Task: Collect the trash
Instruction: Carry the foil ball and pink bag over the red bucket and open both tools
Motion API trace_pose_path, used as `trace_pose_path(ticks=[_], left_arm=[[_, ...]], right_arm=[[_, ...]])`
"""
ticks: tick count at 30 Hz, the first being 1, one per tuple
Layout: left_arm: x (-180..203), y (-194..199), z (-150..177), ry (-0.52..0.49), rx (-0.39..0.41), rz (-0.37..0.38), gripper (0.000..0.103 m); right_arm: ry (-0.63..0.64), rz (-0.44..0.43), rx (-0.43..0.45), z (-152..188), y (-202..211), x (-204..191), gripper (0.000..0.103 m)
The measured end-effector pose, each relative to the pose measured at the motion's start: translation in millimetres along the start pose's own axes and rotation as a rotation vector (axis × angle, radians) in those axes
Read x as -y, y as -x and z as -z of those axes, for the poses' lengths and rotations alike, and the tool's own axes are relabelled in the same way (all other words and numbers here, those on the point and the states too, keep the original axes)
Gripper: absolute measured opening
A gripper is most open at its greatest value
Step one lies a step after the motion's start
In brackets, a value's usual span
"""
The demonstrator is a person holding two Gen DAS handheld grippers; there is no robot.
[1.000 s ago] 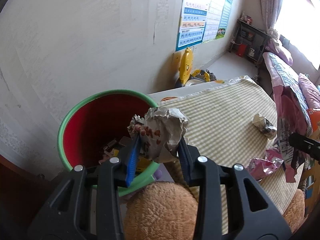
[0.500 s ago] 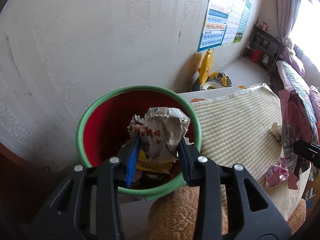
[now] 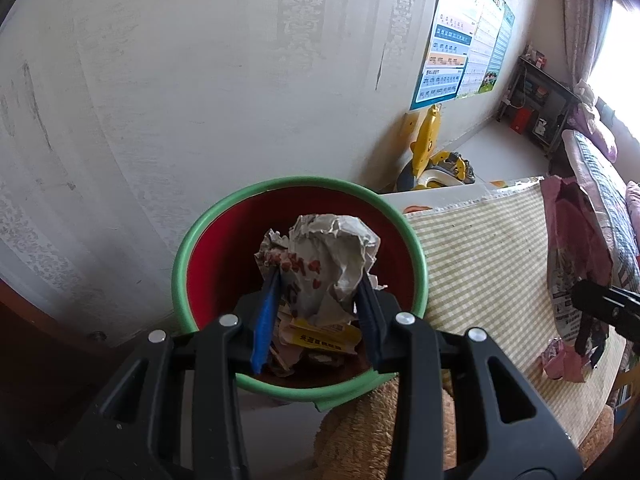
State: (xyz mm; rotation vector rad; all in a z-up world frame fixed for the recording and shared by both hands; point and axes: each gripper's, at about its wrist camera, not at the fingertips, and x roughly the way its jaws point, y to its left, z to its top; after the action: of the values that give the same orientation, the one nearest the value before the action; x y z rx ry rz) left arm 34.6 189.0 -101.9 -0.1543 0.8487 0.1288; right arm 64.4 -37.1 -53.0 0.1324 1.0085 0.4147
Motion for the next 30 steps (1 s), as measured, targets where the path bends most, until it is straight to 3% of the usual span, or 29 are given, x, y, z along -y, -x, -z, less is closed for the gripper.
trace_pose_path(ticks=[30], left_arm=[[-41,-33,-13,0.08,-0.036,-0.041,0.036]], right_arm=[[0.088,-0.067,-0.055,-27,-62,-51,0.041]])
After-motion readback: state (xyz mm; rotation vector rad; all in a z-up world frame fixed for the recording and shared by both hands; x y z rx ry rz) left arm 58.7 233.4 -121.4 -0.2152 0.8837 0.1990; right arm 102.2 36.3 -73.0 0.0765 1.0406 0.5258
